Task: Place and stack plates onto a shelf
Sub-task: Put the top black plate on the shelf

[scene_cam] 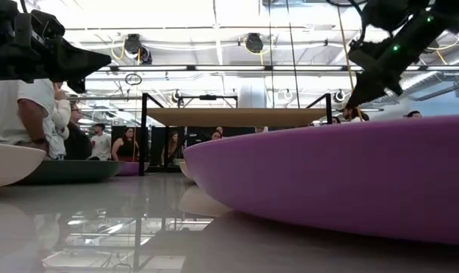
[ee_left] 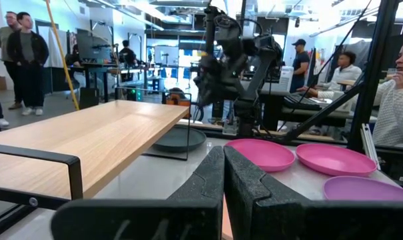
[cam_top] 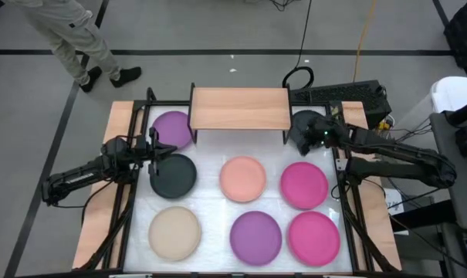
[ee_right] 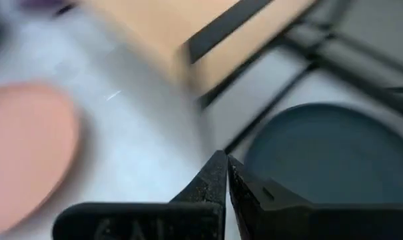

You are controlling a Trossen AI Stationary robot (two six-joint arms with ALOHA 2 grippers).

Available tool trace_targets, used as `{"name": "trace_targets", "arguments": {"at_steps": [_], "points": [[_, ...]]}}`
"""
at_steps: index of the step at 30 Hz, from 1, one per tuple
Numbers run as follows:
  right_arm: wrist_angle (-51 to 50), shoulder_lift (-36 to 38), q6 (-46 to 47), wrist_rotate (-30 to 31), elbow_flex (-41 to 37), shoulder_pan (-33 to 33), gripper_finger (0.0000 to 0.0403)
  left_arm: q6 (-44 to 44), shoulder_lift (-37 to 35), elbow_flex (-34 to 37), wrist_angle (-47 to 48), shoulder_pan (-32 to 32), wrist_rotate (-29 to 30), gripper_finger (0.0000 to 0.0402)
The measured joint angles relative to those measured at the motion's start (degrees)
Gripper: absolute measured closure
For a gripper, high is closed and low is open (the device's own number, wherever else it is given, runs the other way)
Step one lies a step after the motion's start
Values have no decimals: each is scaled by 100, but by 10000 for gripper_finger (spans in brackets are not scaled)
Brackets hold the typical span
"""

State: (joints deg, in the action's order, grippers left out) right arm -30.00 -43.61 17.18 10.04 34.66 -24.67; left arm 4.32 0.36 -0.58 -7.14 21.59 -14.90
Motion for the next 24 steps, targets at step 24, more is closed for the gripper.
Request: {"name": "trace_targets", "arguments": {"at_steps": [24], "points": [[991,-571,-843,213,-1293,-13,242,0,0,0,-2,0,0,398]]}}
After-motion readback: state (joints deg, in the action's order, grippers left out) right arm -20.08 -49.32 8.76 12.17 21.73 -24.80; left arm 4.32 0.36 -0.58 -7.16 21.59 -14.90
